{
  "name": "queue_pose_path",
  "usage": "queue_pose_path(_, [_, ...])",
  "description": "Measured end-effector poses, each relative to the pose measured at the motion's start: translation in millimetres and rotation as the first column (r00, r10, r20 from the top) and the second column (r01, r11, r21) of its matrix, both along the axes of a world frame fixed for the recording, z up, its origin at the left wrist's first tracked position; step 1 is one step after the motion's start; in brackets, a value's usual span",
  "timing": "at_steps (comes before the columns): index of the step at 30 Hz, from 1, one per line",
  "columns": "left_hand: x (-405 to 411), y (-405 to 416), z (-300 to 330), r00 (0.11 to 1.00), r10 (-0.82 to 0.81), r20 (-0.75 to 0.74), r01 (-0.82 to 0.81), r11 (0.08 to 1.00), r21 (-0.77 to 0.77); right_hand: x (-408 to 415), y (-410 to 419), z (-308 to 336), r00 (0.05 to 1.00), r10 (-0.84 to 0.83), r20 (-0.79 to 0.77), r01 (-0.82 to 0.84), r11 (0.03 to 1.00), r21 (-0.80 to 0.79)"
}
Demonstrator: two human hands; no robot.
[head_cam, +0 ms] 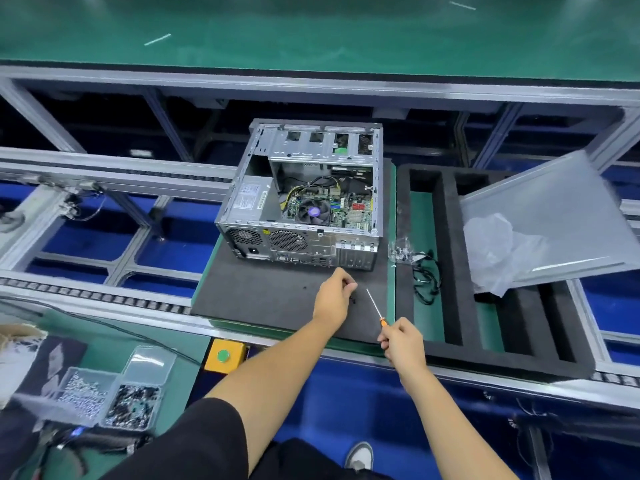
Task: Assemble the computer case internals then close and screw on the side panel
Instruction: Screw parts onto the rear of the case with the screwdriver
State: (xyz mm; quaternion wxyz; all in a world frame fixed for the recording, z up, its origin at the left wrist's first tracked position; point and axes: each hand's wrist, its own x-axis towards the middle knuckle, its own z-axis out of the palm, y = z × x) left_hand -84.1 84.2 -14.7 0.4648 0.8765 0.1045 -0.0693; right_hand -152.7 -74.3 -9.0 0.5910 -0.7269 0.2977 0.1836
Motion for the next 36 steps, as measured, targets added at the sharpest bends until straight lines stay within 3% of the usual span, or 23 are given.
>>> queue_pose_path(3, [-5.2, 4.2, 3.0, 0.979, 0.201, -0.020, -0.198, 0.936, -0.291, 2.3, 4.1, 4.4, 0.997, 0.046, 0.054, -0.048, 0.998, 0.037])
queue_pose_path(7, [-16.9, 6.9, 1.5, 0.918, 0.359, -0.171, -0.386, 0.704, -0.596, 5.0, 13.4, 9.5, 0.987, 0.123, 0.100, -0.128, 0.991, 0.045])
queue_pose_path(10, [-26.0, 10.8, 1.1, 0.856, 0.430, -0.287, -0.493, 0.513, -0.702, 5.5, 21.6, 11.9, 0.975, 0.189, 0.113, -0.194, 0.981, 0.027])
queue_pose_path(15, [-38.9, 26.8, 4.3, 0.852, 0.421, -0.311, -0.477, 0.379, -0.793, 6.8, 36.9, 17.3, 0.949, 0.273, 0.157, -0.280, 0.960, 0.024])
queue_pose_path(24, [-36.9, 83.3, 11.6, 0.831, 0.495, -0.252, -0.448, 0.328, -0.832, 16.8, 84.2, 21.3, 0.915, 0.367, 0.168, -0.366, 0.930, -0.038])
queue_pose_path(28, [-28.1, 107.8, 12.8, 0.864, 0.428, -0.264, -0.423, 0.336, -0.841, 19.5, 106.5, 22.2, 0.926, 0.330, 0.183, -0.335, 0.942, -0.007])
queue_pose_path(32, [-20.0, 130.6, 9.0, 0.844, 0.408, -0.348, -0.474, 0.262, -0.841, 20.8, 137.2, 23.6, 0.939, 0.299, 0.171, -0.304, 0.953, 0.004])
queue_pose_path(36, [-5.0, 147.4, 6.8, 0.835, 0.384, -0.395, -0.499, 0.223, -0.837, 19.4, 176.0, 24.0, 0.983, 0.175, 0.062, -0.182, 0.971, 0.155])
